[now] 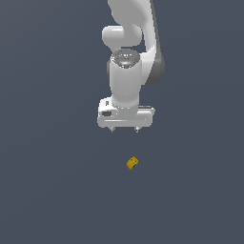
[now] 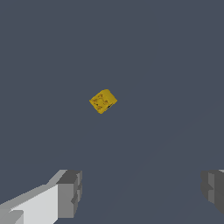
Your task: Pick up the object and move it to a goal position.
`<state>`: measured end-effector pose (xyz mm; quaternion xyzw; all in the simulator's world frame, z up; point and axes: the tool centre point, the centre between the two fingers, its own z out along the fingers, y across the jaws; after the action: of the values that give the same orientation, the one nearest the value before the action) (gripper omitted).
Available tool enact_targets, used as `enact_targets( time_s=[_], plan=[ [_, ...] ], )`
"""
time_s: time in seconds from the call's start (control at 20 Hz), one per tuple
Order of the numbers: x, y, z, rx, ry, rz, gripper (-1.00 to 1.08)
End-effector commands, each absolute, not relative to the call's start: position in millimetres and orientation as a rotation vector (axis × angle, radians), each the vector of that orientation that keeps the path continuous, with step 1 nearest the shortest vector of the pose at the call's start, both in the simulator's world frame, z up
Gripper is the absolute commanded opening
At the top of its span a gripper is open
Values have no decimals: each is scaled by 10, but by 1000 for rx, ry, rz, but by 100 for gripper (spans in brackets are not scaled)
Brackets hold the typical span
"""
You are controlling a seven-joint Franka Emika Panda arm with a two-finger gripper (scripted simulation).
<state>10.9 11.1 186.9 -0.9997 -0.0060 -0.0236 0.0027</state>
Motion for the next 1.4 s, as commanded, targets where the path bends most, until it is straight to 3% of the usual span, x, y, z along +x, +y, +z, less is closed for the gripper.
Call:
enact_targets(
  time_s=[0.0,0.75,1.35],
  plan=[
    [109,111,1869,-3135,-19,-74,100],
    [30,313,1783,-3154,-100,-22,100],
    [183,349,1642,-3144,134,-17,100]
  ],
)
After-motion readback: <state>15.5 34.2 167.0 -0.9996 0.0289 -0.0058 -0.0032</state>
